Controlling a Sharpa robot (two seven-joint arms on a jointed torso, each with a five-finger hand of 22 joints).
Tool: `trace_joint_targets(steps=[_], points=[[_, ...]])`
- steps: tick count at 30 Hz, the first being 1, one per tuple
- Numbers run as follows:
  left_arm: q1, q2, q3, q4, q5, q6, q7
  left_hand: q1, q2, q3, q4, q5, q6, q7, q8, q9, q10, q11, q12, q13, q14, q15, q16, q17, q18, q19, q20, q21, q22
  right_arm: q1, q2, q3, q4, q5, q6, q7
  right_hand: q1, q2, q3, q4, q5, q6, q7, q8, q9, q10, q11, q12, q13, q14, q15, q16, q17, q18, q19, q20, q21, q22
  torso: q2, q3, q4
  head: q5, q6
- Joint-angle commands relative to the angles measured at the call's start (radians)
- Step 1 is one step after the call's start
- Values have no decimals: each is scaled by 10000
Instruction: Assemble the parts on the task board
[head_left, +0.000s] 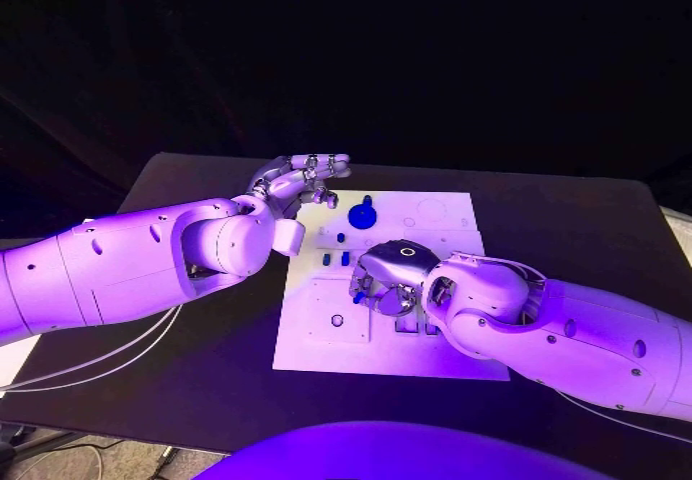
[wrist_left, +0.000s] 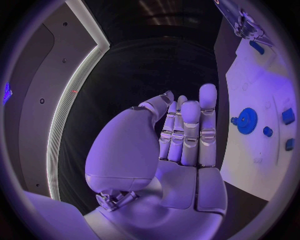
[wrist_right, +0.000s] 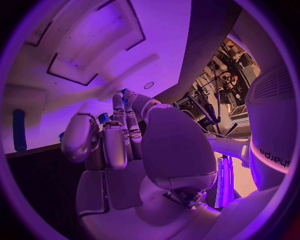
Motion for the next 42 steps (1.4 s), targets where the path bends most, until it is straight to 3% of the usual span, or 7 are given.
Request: trace_joint_targets(steps=[1, 14, 22, 30, 35, 39, 42], points=[[0, 10, 7, 7, -14, 205, -5, -27, 93, -61, -20, -3, -83, -14, 30, -16, -75, -7, 52, 16, -74, -5, -32, -9, 108, -48, 3, -63, -8, -13, 0, -7, -14, -161, 280, -10, 16, 85, 40, -42, 24, 10, 34, 34, 9, 128, -60, 1, 3, 596, 41, 29, 12, 50, 70, 4, 13, -2, 4, 3, -4, 3, -7], [0, 20, 7, 9, -14, 226, -30, -27, 93, -61, -20, -3, -83, -14, 30, -16, -75, -7, 52, 16, -74, -5, -32, -9, 108, -48, 3, -63, -8, -13, 210, -21, -108, -439, 696, -502, -174, 53, -15, -12, -8, -42, 45, -19, 22, 95, -36, -105, -54, 577, 63, -24, -62, 65, 32, 25, -39, -86, 7, -5, 7, -20, -23], [0, 13, 7, 34, -15, 248, -51, -26, 98, -80, -23, -3, -99, -9, 30, -17, -97, -1, 61, 15, -89, -1, -44, -44, 114, -59, 7, -106, -40, -12, 361, -61, -254, -498, 897, -658, -574, -169, -183, 109, 231, -387, 179, -237, -34, -328, 129, -406, -217, 572, 194, -21, -79, 63, 12, 127, -64, -119, 6, -4, 7, 5, -46], [0, -10, 7, 43, -15, 251, -70, -24, 99, -92, -26, -3, -109, -6, 29, -18, -110, 2, 67, 15, -100, 3, -50, -61, 118, -68, 9, -136, -62, -13, 287, -70, -199, -511, 618, -702, -840, -500, -408, 169, 396, -596, 312, -286, -78, -1097, 317, -409, -383, 507, 347, -189, -309, 166, -228, 249, -406, -650, 1, -1, 10, 6, -67], [0, -20, 6, 34, -15, 255, -81, -24, 99, -92, -26, -3, -109, -6, 29, -18, -110, 2, 67, 15, -100, 3, -50, -61, 118, -68, 9, -136, -62, -13, 120, -71, -78, -518, 166, -668, -905, -611, -615, 192, 416, -769, 385, -298, -131, -1499, 405, -375, -403, 441, 408, -351, -521, 222, -365, 302, -613, -959, -3, -2, 5, 4, -59], [0, -23, 6, 20, -15, 261, -93, -24, 99, -92, -26, -3, -109, -6, 29, -18, -110, 2, 67, 15, -100, 3, -50, -61, 118, -68, 9, -136, -62, -7, -175, -53, 225, -519, -208, -629, -853, -660, -829, 179, 432, -1060, 430, -312, -220, -1893, 455, -334, -401, 386, 457, -470, -682, 268, -471, 347, -791, -1217, -9, 3, 3, -19, -25], [0, -25, 6, 17, -15, 264, -105, -23, 102, -96, -27, -2, -113, -4, 29, -18, -116, 3, 69, 15, -103, 4, -52, -66, 119, -71, 9, -146, -70, 6, -490, 40, 547, -495, -415, -605, -815, -669, -877, 165, 444, -1094, 422, -306, -234, -1941, 453, -305, -396, 379, 461, -490, -711, 276, -483, 352, -818, -1253, -3, -2, 2, -55, 13]])
